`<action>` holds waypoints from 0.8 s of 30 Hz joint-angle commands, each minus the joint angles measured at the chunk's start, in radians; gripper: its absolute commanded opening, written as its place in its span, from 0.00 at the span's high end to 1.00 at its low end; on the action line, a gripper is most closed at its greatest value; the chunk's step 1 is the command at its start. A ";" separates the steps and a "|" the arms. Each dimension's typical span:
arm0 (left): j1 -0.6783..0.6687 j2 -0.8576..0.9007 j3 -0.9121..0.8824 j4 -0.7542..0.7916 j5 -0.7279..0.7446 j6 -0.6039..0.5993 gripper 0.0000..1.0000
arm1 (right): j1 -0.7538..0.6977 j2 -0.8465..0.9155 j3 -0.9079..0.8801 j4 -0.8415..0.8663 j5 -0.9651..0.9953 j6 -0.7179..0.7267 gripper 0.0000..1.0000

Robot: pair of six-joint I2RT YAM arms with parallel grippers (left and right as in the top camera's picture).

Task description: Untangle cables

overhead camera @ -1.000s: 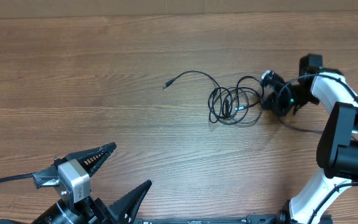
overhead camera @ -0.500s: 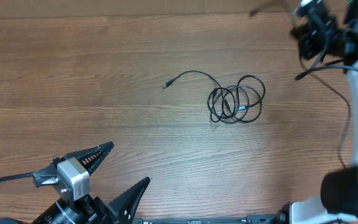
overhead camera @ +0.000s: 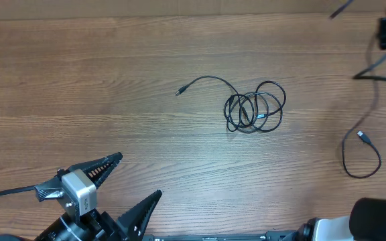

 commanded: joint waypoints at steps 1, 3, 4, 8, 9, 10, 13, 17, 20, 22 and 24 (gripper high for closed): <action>-0.005 -0.003 0.013 0.001 -0.002 -0.013 0.00 | -0.125 0.021 -0.005 0.026 0.056 0.016 0.96; -0.005 -0.003 0.013 0.002 -0.003 -0.017 0.00 | -0.202 0.037 -0.005 0.041 0.056 0.016 0.96; -0.005 -0.003 0.013 0.002 -0.003 -0.017 0.00 | -0.237 0.043 -0.005 0.048 0.056 0.016 0.96; -0.005 0.001 0.013 0.006 -0.007 -0.017 0.00 | -0.375 0.076 -0.005 0.095 0.056 0.015 0.96; -0.005 0.005 0.013 0.008 -0.007 -0.021 0.00 | -0.409 0.084 -0.005 0.108 0.056 0.016 0.96; -0.005 0.007 0.013 0.009 -0.008 -0.027 0.00 | -0.433 0.090 -0.005 0.116 0.054 0.017 0.96; -0.005 0.020 0.013 0.013 -0.007 -0.065 0.00 | -0.507 0.113 -0.005 0.143 0.052 0.063 0.96; -0.005 0.045 0.013 0.014 -0.007 -0.082 0.00 | -0.555 0.133 -0.005 0.158 -0.037 0.154 0.25; -0.005 0.067 0.013 0.017 -0.006 -0.097 0.00 | -0.558 0.132 -0.005 0.155 -0.158 0.154 0.00; -0.005 0.079 0.013 0.018 0.002 -0.097 0.00 | -0.549 0.129 -0.004 0.148 -0.231 0.155 0.00; -0.005 0.087 0.013 0.018 0.010 -0.097 0.00 | -0.534 0.123 -0.004 0.140 -0.283 0.203 0.00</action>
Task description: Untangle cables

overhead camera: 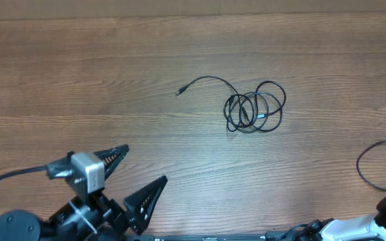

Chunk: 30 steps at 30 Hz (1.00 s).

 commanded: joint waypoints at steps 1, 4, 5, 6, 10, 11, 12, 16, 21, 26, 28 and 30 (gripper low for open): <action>-0.005 0.018 0.013 0.006 0.012 -0.021 0.00 | 0.030 -0.012 -0.004 -0.009 -0.155 0.109 0.00; -0.005 0.018 0.013 0.009 0.034 -0.021 0.00 | 0.056 -0.020 -0.004 -0.060 -0.200 0.282 0.00; -0.005 0.018 0.013 0.011 0.043 -0.021 0.00 | 0.061 -0.020 -0.004 -0.090 -0.214 0.330 0.00; -0.005 0.018 0.013 0.014 0.054 -0.021 0.00 | 0.066 -0.020 -0.004 -0.124 -0.231 0.370 0.00; -0.005 0.018 0.013 0.016 0.093 -0.021 0.00 | 0.081 -0.015 -0.004 -0.253 -0.257 0.428 0.00; -0.005 0.018 0.013 0.015 0.107 -0.021 0.00 | 0.082 -0.014 -0.004 -0.284 -0.254 0.428 0.00; -0.005 0.018 0.013 0.014 0.112 -0.020 0.00 | 0.082 -0.014 -0.004 -0.325 -0.238 0.439 0.00; -0.005 0.018 0.013 0.006 0.114 -0.019 0.00 | 0.082 -0.014 -0.027 -0.455 -0.039 0.592 0.00; -0.005 0.018 0.013 -0.006 0.115 -0.020 0.00 | 0.082 -0.014 -0.131 -0.544 0.156 0.855 0.00; -0.005 0.018 0.013 -0.010 0.130 -0.019 0.00 | 0.082 -0.014 -0.306 -0.481 0.162 0.985 0.00; -0.005 0.018 0.013 -0.009 0.129 -0.017 0.00 | 0.082 -0.014 -0.390 -0.418 0.161 1.019 0.00; -0.005 0.018 0.013 -0.008 0.129 -0.017 0.00 | 0.082 -0.014 -0.464 -0.345 0.161 1.029 0.00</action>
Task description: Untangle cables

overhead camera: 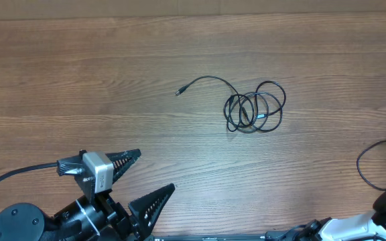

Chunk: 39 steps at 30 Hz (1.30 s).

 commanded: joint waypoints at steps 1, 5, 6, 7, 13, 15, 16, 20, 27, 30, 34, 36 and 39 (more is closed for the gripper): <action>-0.005 0.002 0.013 0.005 0.018 -0.003 0.00 | 0.000 -0.013 -0.101 0.075 0.031 0.089 0.00; -0.005 0.002 0.013 0.008 0.018 -0.003 0.00 | 0.000 -0.013 -0.202 0.196 0.031 0.089 0.01; -0.005 0.002 0.013 0.009 0.018 -0.003 0.00 | 0.000 -0.013 -0.225 0.230 0.032 0.089 0.05; -0.005 0.002 0.013 0.010 0.018 -0.003 0.00 | 0.000 -0.013 -0.243 0.260 0.032 0.089 0.08; -0.005 0.002 0.013 0.009 0.018 -0.005 0.00 | 0.000 -0.005 -0.312 0.407 0.064 0.089 0.15; -0.005 0.002 0.013 0.010 0.018 -0.007 0.00 | 0.000 0.016 -0.314 0.420 0.105 0.089 0.15; -0.005 0.002 0.013 0.013 0.018 -0.007 0.00 | 0.000 0.030 -0.314 0.428 0.118 0.089 0.15; -0.005 0.002 0.013 0.036 0.019 -0.009 0.00 | 0.000 0.073 -0.314 0.474 0.120 0.082 0.24; -0.005 0.002 0.013 0.061 0.018 -0.035 0.00 | 0.000 0.122 -0.314 0.526 0.121 0.081 0.96; -0.005 0.002 0.013 0.066 0.018 -0.043 0.00 | 0.000 0.126 -0.314 0.560 0.115 0.081 0.96; -0.005 0.002 0.013 0.069 0.018 -0.064 0.00 | 0.000 0.125 -0.282 0.638 -0.014 0.010 0.96; -0.005 0.002 0.013 0.070 0.018 -0.068 0.00 | -0.001 0.125 -0.231 0.652 -0.062 -0.042 0.96; -0.005 0.002 0.013 0.069 0.019 -0.075 0.00 | -0.002 0.125 -0.114 0.612 -0.059 -0.071 0.96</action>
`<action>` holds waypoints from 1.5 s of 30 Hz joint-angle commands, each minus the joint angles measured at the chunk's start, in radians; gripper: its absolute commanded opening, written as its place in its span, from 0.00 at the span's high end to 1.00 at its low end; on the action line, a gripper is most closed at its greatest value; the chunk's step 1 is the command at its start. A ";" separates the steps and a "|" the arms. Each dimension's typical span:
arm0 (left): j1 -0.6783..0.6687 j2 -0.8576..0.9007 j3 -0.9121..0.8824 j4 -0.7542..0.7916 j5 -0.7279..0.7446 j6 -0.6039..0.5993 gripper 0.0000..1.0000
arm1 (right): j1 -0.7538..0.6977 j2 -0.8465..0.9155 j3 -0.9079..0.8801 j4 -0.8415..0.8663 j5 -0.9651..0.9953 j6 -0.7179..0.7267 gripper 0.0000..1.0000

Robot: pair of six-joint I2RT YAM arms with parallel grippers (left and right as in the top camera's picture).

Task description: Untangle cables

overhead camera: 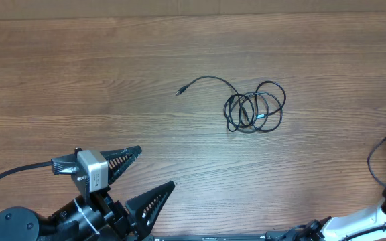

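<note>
A tangled black cable (254, 107) lies coiled on the wooden table right of centre, with one free end (178, 92) trailing out to the left. My left gripper (156, 167) is open near the front left, far from the coil, with nothing between its fingers. A second black cable (374, 164) curves along the right edge and runs up to a dark part there. That part is cut off by the frame, and it may be my right gripper. Its jaws do not show.
The table (79, 73) is bare brown wood around the coil. The left arm's base (19, 224) fills the front left corner. Part of the white right arm (374, 224) sits at the front right corner.
The cable loop at the right edge has shifted further right and now runs up to a dark part at the edge. The left gripper and the coil are about where they were.
First the right arm was at the far right corner with a cable hanging down to a loop on the table. Later the loop lay near the front right edge and the left gripper had moved slightly right. Now the loop is mostly off the right edge. The coil never moved.
</note>
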 commanded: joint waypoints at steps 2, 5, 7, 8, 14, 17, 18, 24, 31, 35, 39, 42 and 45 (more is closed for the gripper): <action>-0.005 0.002 0.013 0.003 0.013 -0.033 0.01 | -0.005 -0.001 0.205 -0.023 -0.032 -0.099 0.96; -0.005 0.002 0.013 0.001 0.016 -0.043 0.00 | -0.016 -0.001 0.335 -0.075 0.050 -0.103 0.96; -0.005 0.002 0.013 -0.001 0.017 -0.071 0.00 | -0.029 -0.001 0.417 -0.103 0.105 -0.147 0.96; -0.005 0.002 0.013 -0.003 0.017 -0.083 0.00 | -0.035 -0.001 0.449 -0.106 0.128 -0.174 0.96; -0.005 0.002 0.013 -0.011 0.031 -0.097 0.01 | -0.090 -0.002 0.593 -0.154 0.191 -0.232 0.96; -0.005 0.003 0.013 -0.007 0.031 -0.097 0.00 | -0.099 -0.002 0.596 -0.189 0.069 -0.232 0.92; -0.005 0.003 0.013 -0.004 0.031 -0.098 0.00 | -0.099 -0.002 0.596 -0.206 0.002 -0.233 0.72; -0.005 0.002 0.013 0.029 0.036 -0.100 0.00 | -0.065 -0.002 0.597 -0.226 -0.491 -0.282 0.00; -0.005 0.002 0.013 0.017 0.051 -0.099 0.00 | 0.053 -0.003 0.597 -0.374 -0.779 -0.431 0.00; -0.005 0.002 0.015 0.013 0.067 -0.099 0.00 | 0.183 -0.003 0.597 -0.529 -0.675 -0.575 0.00; -0.005 0.002 0.019 0.015 0.066 -0.095 0.00 | 0.322 -0.003 0.596 -0.632 -0.624 -0.684 0.00; -0.005 0.002 0.042 -0.006 0.072 -0.064 0.00 | 0.420 -0.003 0.596 -0.693 -0.574 -0.742 0.00; -0.005 0.002 0.075 -0.037 0.072 -0.019 0.00 | 0.512 -0.002 0.592 -0.741 -0.449 -0.749 0.00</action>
